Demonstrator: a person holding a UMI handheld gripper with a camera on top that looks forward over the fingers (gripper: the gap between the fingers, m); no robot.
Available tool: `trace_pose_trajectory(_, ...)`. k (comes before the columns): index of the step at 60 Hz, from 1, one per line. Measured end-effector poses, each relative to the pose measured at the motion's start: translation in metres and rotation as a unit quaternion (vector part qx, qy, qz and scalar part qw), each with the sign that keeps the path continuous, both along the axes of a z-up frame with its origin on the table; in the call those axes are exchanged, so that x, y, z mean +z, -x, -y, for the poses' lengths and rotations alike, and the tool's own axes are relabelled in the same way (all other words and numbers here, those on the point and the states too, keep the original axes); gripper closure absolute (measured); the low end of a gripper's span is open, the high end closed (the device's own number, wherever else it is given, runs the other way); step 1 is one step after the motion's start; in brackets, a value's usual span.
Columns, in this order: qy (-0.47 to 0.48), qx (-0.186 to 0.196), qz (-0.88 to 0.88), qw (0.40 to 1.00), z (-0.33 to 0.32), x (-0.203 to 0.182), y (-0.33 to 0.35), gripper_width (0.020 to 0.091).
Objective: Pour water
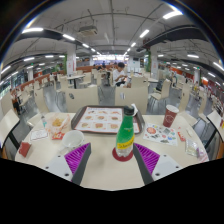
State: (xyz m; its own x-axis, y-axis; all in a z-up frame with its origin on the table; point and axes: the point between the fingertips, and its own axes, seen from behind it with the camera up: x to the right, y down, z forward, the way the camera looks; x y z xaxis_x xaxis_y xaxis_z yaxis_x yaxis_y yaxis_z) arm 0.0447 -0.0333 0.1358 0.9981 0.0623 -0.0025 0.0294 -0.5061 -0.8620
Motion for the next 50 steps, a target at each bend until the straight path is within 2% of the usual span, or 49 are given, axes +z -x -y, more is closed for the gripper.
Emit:
trace_pose_trajectory(5,0.040,-0.004,0.016,0.999,0.041,0.009,0.033,0.0254)
trace_pose_trajectory(13,0.055,0.019,0.017,0.998,0.076,0.032,0.116,0.0256)
trace_pose_trajectory(23,0.074,0.016,-0.033,0.997,0.107,0.061,0.221,0.0259)
trace_pose_trajectory(29,0.066,0.031,-0.028,0.997,0.117,0.077,0.267,0.0259)
trace_pose_trajectory(42,0.068,0.034,0.003,0.997,0.135,0.086,0.311,0.0259)
trace_pose_trajectory(50,0.083,0.027,0.018,0.996,0.145,0.076,0.313,0.0264)
